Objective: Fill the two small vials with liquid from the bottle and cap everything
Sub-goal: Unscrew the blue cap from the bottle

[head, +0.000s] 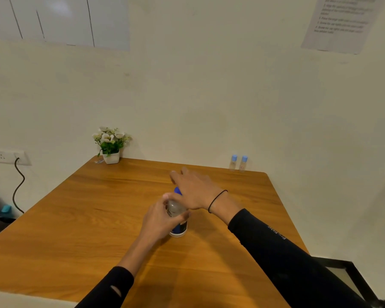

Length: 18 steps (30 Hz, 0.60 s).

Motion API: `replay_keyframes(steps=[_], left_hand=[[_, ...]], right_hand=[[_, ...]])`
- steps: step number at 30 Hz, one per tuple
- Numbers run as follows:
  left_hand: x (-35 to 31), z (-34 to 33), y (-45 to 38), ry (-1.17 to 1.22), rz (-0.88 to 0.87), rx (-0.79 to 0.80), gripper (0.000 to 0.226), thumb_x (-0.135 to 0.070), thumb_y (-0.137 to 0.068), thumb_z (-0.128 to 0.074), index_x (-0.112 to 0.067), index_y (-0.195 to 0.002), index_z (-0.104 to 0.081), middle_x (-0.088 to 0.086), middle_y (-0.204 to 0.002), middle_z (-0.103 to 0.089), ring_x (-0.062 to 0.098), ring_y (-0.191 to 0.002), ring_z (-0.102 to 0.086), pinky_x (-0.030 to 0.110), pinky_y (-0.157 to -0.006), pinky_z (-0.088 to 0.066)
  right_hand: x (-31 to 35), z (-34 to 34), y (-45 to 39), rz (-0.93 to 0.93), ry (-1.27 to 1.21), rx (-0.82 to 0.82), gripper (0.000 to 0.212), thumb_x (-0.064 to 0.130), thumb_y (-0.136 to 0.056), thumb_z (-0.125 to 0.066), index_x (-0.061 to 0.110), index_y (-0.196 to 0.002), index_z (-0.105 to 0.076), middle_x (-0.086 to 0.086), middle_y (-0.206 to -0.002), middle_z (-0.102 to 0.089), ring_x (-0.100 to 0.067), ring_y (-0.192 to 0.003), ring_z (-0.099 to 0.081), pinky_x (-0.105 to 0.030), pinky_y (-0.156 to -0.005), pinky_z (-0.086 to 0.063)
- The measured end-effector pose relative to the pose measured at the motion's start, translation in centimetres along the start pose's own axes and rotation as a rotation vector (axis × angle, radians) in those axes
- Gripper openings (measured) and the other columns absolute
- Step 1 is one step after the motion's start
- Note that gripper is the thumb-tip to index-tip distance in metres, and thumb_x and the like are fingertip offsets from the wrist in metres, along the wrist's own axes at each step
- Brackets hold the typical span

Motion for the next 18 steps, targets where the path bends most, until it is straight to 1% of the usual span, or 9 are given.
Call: replay_keyframes(steps=[3, 4, 7, 9, 11, 13, 14, 16, 18], left_hand=[[0.0, 0.0, -0.1, 0.013, -0.024, 0.011, 0.063, -0.078, -0.066, -0.081, -0.043, -0.115, -0.062, -0.015, -0.097, -0.074, 0.006, -0.089, -0.070, 0.040, -0.075, -0.063], [0.0, 0.0, -0.1, 0.014, -0.020, 0.011, 0.064, -0.079, -0.065, -0.079, -0.042, -0.113, -0.062, -0.015, -0.097, -0.074, 0.006, -0.088, -0.071, 0.043, -0.077, -0.064], [0.2, 0.0, -0.2, 0.021, -0.012, 0.012, 0.070, -0.081, -0.064, -0.078, -0.042, -0.119, -0.061, -0.018, -0.103, -0.074, 0.005, -0.094, -0.071, 0.045, -0.082, -0.064], [0.2, 0.0, -0.2, 0.022, -0.021, 0.019, 0.072, -0.081, -0.064, -0.078, -0.041, -0.122, -0.061, -0.018, -0.105, -0.075, 0.004, -0.096, -0.070, 0.044, -0.083, -0.064], [0.2, 0.2, -0.2, 0.020, -0.021, 0.016, 0.064, -0.078, -0.065, -0.079, -0.041, -0.115, -0.063, -0.017, -0.101, -0.075, 0.004, -0.093, -0.070, 0.045, -0.079, -0.063], [0.2, 0.3, -0.1, 0.032, -0.022, 0.016, 0.056, -0.073, -0.066, -0.079, -0.041, -0.109, -0.064, -0.017, -0.097, -0.075, 0.003, -0.090, -0.070, 0.044, -0.074, -0.062], [0.1, 0.3, -0.1, 0.040, -0.027, 0.020, 0.053, -0.071, -0.067, -0.080, -0.041, -0.107, -0.065, -0.018, -0.096, -0.075, 0.002, -0.089, -0.069, 0.042, -0.073, -0.061], [0.0, 0.4, -0.1, 0.046, -0.039, 0.034, 0.053, -0.071, -0.068, -0.082, -0.039, -0.107, -0.065, -0.015, -0.094, -0.074, 0.005, -0.086, -0.070, 0.042, -0.071, -0.061], [0.2, 0.4, -0.3, 0.065, -0.042, 0.057, 0.056, -0.070, -0.068, -0.083, -0.037, -0.108, -0.065, -0.012, -0.093, -0.075, 0.008, -0.085, -0.072, 0.045, -0.074, -0.063]], right_hand=[[0.0, -0.2, -0.2, 0.057, -0.039, 0.012, 0.012, 0.028, -0.104, -0.058, 0.017, -0.110, -0.055, -0.007, -0.104, -0.056, -0.028, -0.087, -0.057, -0.033, -0.063, -0.042], [-0.1, -0.1, -0.2, 0.075, -0.081, 0.034, 0.008, 0.021, -0.102, -0.060, 0.018, -0.109, -0.056, -0.004, -0.103, -0.054, -0.027, -0.088, -0.055, -0.030, -0.060, -0.037], [-0.3, 0.2, -0.4, 0.099, -0.163, 0.096, 0.022, 0.008, -0.096, -0.065, 0.021, -0.113, -0.058, 0.000, -0.105, -0.047, -0.021, -0.090, -0.050, -0.025, -0.060, -0.031], [-0.2, 0.3, -0.3, 0.106, -0.185, 0.109, 0.024, 0.012, -0.096, -0.066, 0.021, -0.115, -0.057, 0.000, -0.107, -0.047, -0.020, -0.091, -0.049, -0.024, -0.061, -0.031], [0.0, -0.1, -0.2, 0.109, -0.187, 0.098, 0.028, 0.031, -0.098, -0.065, 0.023, -0.123, -0.054, -0.002, -0.112, -0.048, -0.022, -0.094, -0.051, -0.026, -0.064, -0.035], [-0.2, -0.7, -0.1, 0.070, -0.092, 0.040, 0.043, 0.052, -0.099, -0.059, 0.025, -0.131, -0.049, -0.004, -0.118, -0.049, -0.023, -0.095, -0.052, -0.031, -0.068, -0.042], [-0.2, -0.8, -0.1, 0.049, -0.023, 0.001, 0.044, 0.055, -0.099, -0.057, 0.024, -0.130, -0.049, -0.004, -0.118, -0.049, -0.023, -0.092, -0.052, -0.033, -0.068, -0.044], [-0.2, -0.9, -0.2, 0.062, 0.029, -0.029, 0.028, 0.042, -0.103, -0.059, 0.021, -0.120, -0.052, -0.004, -0.111, -0.054, -0.023, -0.085, -0.052, -0.030, -0.060, -0.038], [-0.4, -0.8, -0.4, 0.114, -0.057, -0.009, 0.013, 0.023, -0.101, -0.063, 0.021, -0.110, -0.054, -0.003, -0.104, -0.055, -0.024, -0.085, -0.054, -0.028, -0.058, -0.034]])
Point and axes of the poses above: each hand's wrist, its own y-axis away from the middle knuckle, its own z-axis out of the back of the hand, x = y × z, the point moved 2 cm from there along -y, towards the middle knuckle
